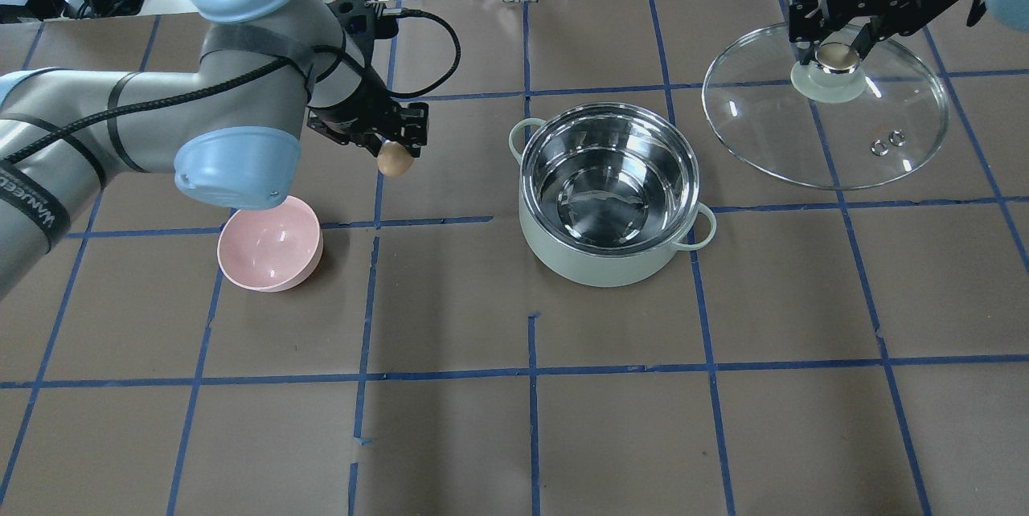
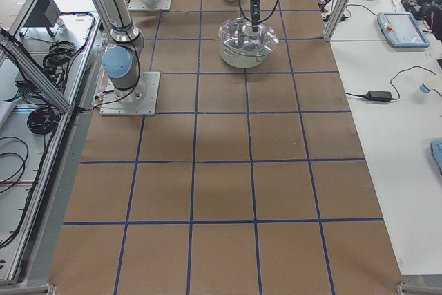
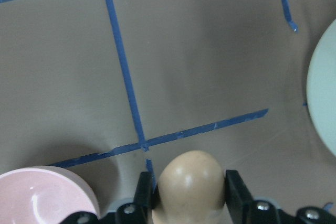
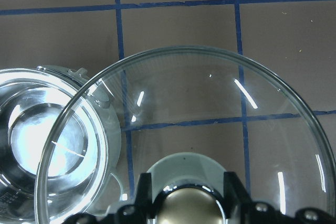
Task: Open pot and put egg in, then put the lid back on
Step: 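Lift the egg out of the pink bowl with the left gripper, then carry the egg over the open pot with the left gripper, then open the left gripper to drop the egg into the pot, then raise the left gripper away while the right gripper lifts the lid over the pot, then lower the glass lid onto the pot with the right gripper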
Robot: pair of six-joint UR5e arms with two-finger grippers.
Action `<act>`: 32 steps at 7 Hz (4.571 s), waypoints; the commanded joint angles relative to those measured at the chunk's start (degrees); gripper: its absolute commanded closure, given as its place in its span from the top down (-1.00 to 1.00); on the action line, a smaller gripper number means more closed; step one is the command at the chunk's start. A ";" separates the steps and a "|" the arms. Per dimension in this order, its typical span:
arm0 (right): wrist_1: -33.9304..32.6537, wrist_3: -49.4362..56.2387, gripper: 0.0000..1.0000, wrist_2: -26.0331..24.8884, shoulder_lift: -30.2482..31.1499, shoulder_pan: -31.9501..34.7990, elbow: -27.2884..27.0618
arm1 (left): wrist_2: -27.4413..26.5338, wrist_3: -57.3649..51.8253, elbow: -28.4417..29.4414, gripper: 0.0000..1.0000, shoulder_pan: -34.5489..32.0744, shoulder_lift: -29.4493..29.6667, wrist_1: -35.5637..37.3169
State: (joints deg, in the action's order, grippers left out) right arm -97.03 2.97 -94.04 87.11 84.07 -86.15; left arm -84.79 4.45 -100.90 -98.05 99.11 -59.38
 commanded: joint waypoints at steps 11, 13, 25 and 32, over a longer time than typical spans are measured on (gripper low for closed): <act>0.44 2.49 -0.23 1.05 0.78 -2.16 -0.59 | -7.40 34.57 12.22 -0.53 -18.75 22.17 22.00; 0.26 1.18 -0.23 2.10 1.30 -0.59 -1.47 | -8.11 34.49 11.78 -0.02 -18.84 22.36 22.03; -12.45 -11.91 -0.24 2.46 -7.11 16.53 -2.88 | -5.46 8.49 12.65 1.00 2.76 -9.17 -30.30; -17.05 -15.01 -0.24 4.65 -9.15 18.67 -3.41 | -5.30 7.24 12.57 1.00 6.91 -11.13 -33.26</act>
State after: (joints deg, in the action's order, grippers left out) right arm -114.01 -12.09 -89.36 77.92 102.74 -89.30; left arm -90.12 11.76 -87.99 -91.12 88.00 -92.64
